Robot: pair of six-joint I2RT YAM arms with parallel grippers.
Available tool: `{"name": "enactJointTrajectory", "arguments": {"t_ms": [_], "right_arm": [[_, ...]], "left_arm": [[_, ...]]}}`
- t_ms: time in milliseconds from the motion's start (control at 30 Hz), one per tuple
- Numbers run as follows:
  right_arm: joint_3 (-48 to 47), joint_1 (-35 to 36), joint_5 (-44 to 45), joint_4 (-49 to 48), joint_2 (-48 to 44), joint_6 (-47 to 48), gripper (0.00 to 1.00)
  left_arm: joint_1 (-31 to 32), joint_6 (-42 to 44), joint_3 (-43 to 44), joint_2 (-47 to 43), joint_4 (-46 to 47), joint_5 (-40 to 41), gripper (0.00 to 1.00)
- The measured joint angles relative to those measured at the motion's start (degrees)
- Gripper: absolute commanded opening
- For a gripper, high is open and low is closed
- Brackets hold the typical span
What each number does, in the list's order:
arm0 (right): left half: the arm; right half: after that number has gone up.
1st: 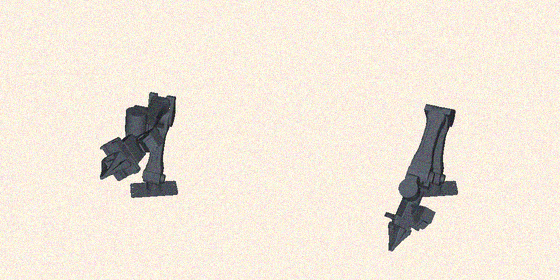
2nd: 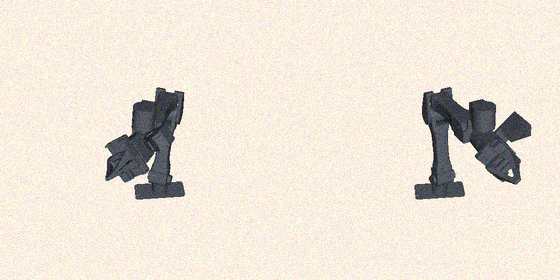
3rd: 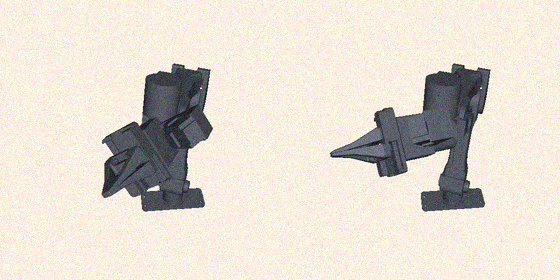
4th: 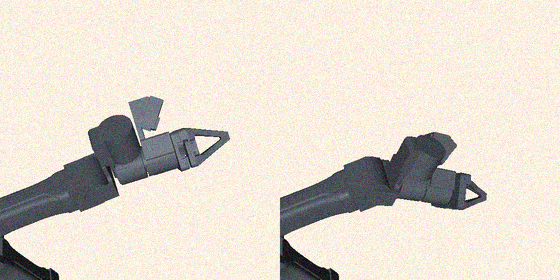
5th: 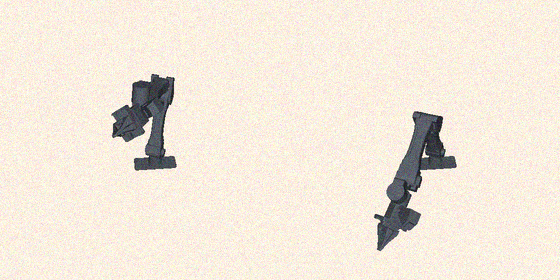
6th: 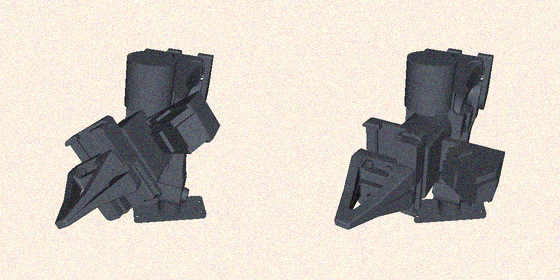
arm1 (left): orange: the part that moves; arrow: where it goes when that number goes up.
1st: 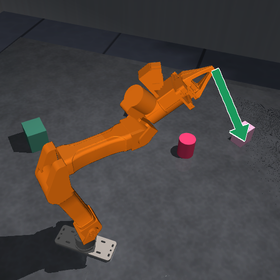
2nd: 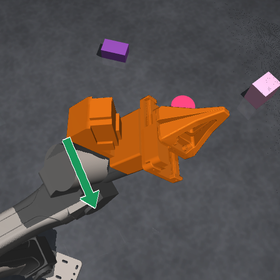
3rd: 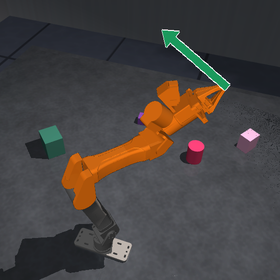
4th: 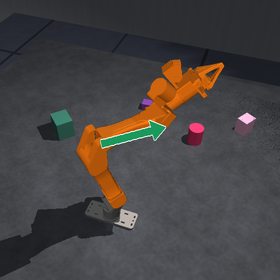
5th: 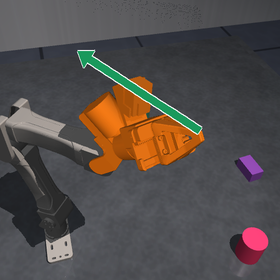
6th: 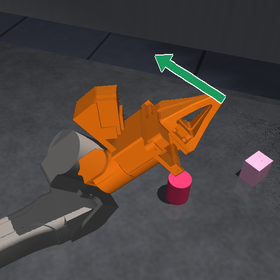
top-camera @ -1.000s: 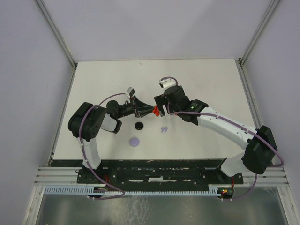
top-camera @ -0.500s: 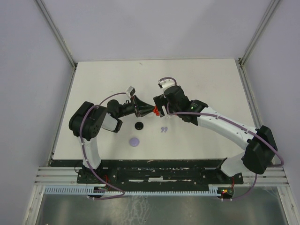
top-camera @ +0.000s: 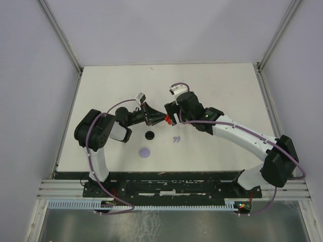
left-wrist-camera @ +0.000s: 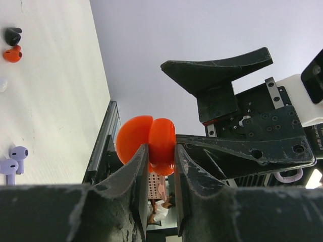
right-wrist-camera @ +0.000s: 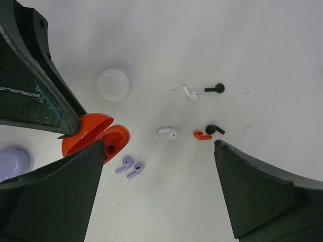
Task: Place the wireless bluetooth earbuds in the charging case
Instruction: Pick up the earbud from the charging case.
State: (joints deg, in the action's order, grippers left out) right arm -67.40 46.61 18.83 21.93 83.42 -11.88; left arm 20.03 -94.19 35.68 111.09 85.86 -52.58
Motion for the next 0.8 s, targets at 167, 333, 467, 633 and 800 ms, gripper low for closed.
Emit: {"name": "enactJointTrajectory", "arguments": {"t_ms": [167,333,467,633,800], "right_arm": [[0.0,0.2,-0.5,-0.8,0.0,0.2,0.98],[0.0,0.2,0.0,-1.0,0.0,0.2,0.98],[0.9,0.2,3.3,-2.4,-1.3,0.2,0.99],[2.1,0.2,10.7,-5.0,-5.5,1.4,0.94],[2.0,-0.7,16.6,-5.6,-6.6,2.7,0.91]], "left_arm": [[0.3,0.0,0.0,0.0,0.0,0.0,0.03],[0.4,0.0,0.1,0.0,0.0,0.0,0.03],[0.4,0.0,1.0,0.9,0.0,0.1,0.03],[0.5,0.0,1.1,1.1,0.0,0.2,0.03],[0.5,0.5,1.0,1.1,-0.1,0.5,0.03]]}}
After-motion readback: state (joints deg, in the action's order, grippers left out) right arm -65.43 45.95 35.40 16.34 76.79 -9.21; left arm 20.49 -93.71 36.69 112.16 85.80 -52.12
